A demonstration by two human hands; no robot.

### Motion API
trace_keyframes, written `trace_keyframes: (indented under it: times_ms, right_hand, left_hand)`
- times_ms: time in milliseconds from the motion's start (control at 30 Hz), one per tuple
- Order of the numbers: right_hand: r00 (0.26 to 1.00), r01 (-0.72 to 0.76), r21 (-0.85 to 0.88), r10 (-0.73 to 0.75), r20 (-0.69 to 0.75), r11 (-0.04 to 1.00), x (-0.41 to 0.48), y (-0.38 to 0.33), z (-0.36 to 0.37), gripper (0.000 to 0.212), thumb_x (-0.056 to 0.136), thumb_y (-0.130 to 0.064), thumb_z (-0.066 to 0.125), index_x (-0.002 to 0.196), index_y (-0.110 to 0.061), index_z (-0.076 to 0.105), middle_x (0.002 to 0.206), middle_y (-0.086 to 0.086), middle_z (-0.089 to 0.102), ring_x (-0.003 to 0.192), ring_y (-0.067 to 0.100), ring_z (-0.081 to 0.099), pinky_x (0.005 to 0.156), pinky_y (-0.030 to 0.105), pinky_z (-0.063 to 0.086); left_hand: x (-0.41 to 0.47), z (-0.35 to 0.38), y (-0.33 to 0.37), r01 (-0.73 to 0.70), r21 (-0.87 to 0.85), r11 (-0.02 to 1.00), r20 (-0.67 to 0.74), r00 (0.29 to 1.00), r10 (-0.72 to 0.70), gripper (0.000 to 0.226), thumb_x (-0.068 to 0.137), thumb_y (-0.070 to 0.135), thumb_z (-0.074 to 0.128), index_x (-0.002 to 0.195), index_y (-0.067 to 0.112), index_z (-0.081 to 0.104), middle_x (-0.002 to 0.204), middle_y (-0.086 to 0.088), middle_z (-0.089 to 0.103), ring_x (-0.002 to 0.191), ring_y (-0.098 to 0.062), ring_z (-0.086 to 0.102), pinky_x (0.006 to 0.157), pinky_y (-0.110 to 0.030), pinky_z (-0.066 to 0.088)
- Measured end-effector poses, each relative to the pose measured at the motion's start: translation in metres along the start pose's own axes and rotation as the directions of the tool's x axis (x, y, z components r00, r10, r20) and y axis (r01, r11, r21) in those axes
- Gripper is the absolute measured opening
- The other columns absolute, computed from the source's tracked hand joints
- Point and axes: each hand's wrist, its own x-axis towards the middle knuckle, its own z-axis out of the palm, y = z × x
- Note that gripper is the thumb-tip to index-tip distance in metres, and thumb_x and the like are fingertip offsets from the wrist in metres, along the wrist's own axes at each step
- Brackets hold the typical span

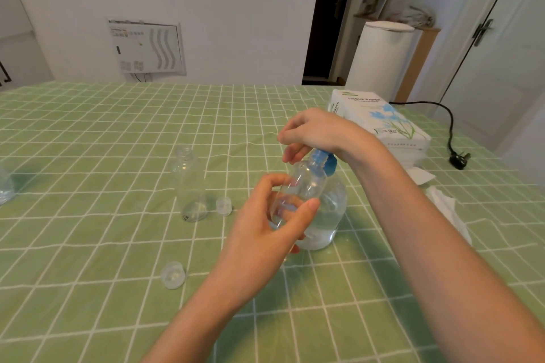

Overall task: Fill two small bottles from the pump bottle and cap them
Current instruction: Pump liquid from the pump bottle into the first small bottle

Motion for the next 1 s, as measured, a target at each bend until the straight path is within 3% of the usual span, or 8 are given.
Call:
trace_keyframes:
  times_ms: [233,633,767,900,1000]
  right_hand:
    - [1.000,-0.018,0.029,0.018,-0.005,0.999,-0.0042,-0.0059,-0.0015,0.044,0.091,-0.017,0.054,0.126,0.009,0.053,0.075,0.004,0.072,0.112,0.045,0.055,0.099,0.053,0.046]
    - [1.000,-0.003,0.077,0.004,-0.014,0.997,-0.0037,-0.0081,-0.0028,0.045,0.089,-0.016,0.053,0.126,0.010,0.051,0.070,0.002,0.072,0.111,0.044,0.055,0.099,0.053,0.046]
    - [1.000,0.016,0.063,-0.015,-0.014,0.998,-0.0031,-0.0067,-0.0026,0.046,0.089,-0.016,0.055,0.126,0.010,0.051,0.081,0.009,0.074,0.110,0.045,0.055,0.099,0.055,0.044]
    - [0.999,0.023,0.034,-0.021,-0.035,0.999,-0.0001,-0.0052,-0.0026,0.045,0.088,-0.016,0.056,0.123,0.011,0.052,0.097,0.019,0.073,0.094,0.048,0.062,0.098,0.056,0.045]
    - [0.999,0.023,0.021,-0.022,-0.036,1.000,0.0020,-0.0049,-0.0016,0.044,0.089,-0.016,0.056,0.123,0.011,0.052,0.105,0.024,0.069,0.101,0.048,0.060,0.098,0.057,0.045]
  left_hand:
    - [-0.0001,0.0010,0.0032,0.008,-0.038,0.999,-0.009,1.000,-0.009,0.039,0.068,0.043,0.063,0.103,0.027,0.055,0.073,0.012,0.066,0.059,-0.002,0.061,0.049,-0.014,0.047]
    - [-0.0012,0.0027,0.0057,0.014,-0.062,0.998,-0.019,1.000,-0.016,0.039,0.065,0.042,0.062,0.101,0.027,0.056,0.082,0.002,0.067,0.056,-0.004,0.060,0.048,-0.014,0.047]
    - [-0.0005,0.0018,0.0047,0.011,-0.045,0.999,-0.017,1.000,-0.011,0.040,0.065,0.045,0.062,0.101,0.029,0.056,0.085,0.001,0.068,0.058,-0.004,0.061,0.049,-0.015,0.048]
    - [-0.0001,0.0015,0.0042,-0.002,-0.035,0.999,-0.017,1.000,0.002,0.040,0.064,0.049,0.061,0.100,0.031,0.056,0.084,0.003,0.068,0.059,-0.004,0.062,0.049,-0.013,0.047]
    - [0.0000,0.0010,0.0026,-0.005,-0.027,1.000,-0.026,1.000,0.005,0.042,0.063,0.050,0.061,0.100,0.031,0.056,0.080,0.005,0.068,0.058,-0.004,0.062,0.049,-0.013,0.047]
